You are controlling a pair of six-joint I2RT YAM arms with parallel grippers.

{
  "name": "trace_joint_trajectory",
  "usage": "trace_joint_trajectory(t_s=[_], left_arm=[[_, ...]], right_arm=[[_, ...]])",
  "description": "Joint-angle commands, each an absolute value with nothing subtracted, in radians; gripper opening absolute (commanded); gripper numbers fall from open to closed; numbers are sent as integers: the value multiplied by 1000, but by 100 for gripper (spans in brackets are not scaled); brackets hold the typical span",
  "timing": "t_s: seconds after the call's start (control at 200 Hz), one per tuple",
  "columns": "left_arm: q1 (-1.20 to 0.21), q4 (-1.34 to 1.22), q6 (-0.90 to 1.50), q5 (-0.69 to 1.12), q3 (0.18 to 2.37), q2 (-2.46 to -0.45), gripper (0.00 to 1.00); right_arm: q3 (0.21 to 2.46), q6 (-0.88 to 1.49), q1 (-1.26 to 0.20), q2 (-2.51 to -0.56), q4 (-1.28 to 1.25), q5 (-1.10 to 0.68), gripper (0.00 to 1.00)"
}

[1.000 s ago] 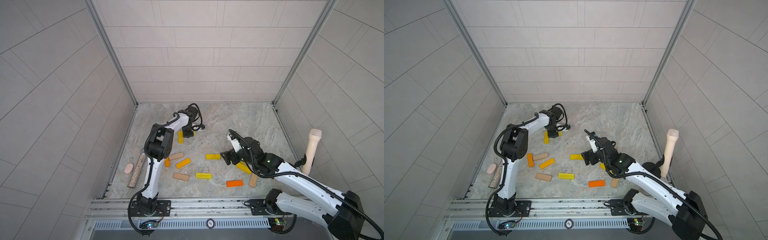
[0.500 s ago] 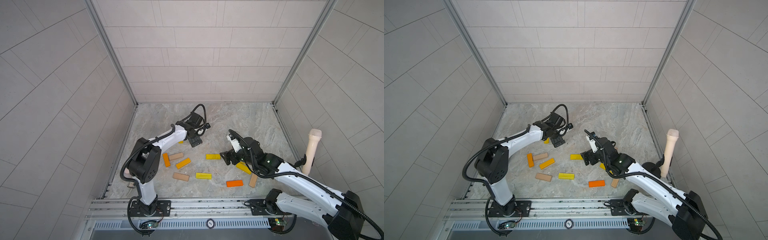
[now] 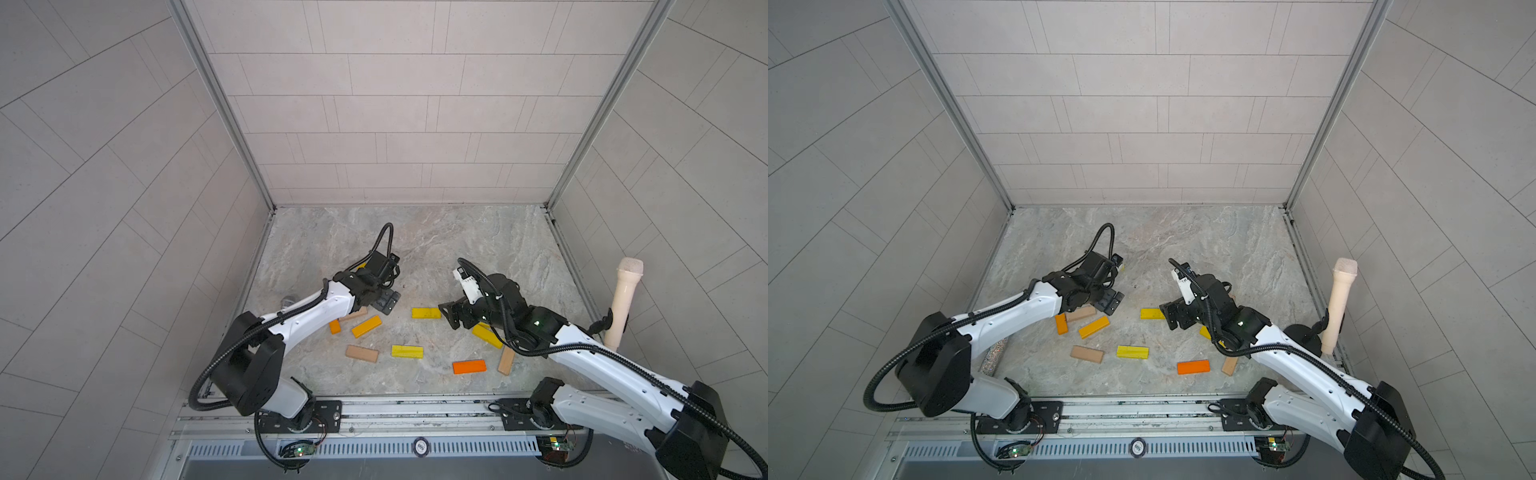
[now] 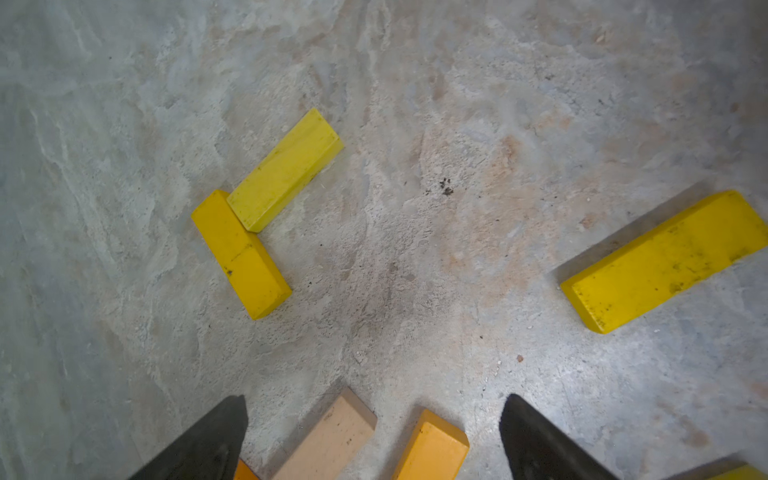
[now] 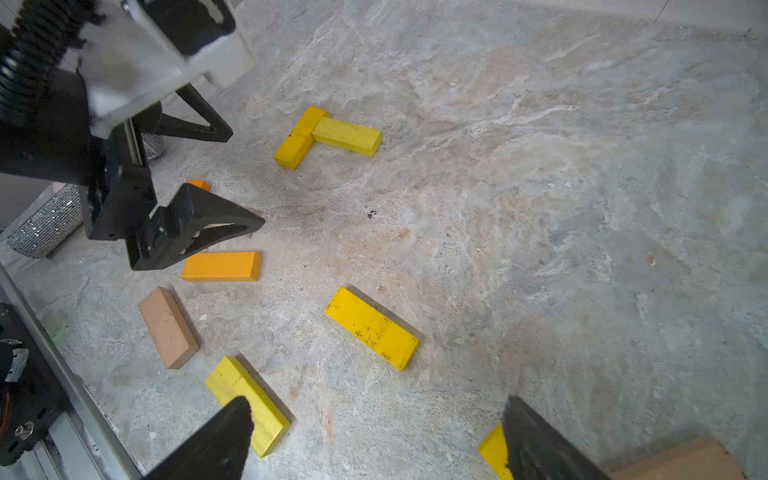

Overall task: Assemble the number 8 with building blocks
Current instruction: Assemble the building block at the center of the board.

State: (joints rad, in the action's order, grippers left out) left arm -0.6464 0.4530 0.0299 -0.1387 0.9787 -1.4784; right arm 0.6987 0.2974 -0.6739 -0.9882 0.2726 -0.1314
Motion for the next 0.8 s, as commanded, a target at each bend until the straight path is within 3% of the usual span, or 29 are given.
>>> trace_joint_trajectory(t_s=[0.0, 0.495, 0.796], left_arm=[[-645, 482, 202, -173, 941, -1466, 100], [-642, 490, 283, -214, 906, -1549, 99], [-619, 557, 281, -244, 967, -1658, 90]], right_arm=[[700, 308, -678, -991, 261, -133, 96], [726, 310, -679, -1026, 259, -138, 96], [736, 311, -679, -1050, 252, -144, 96]])
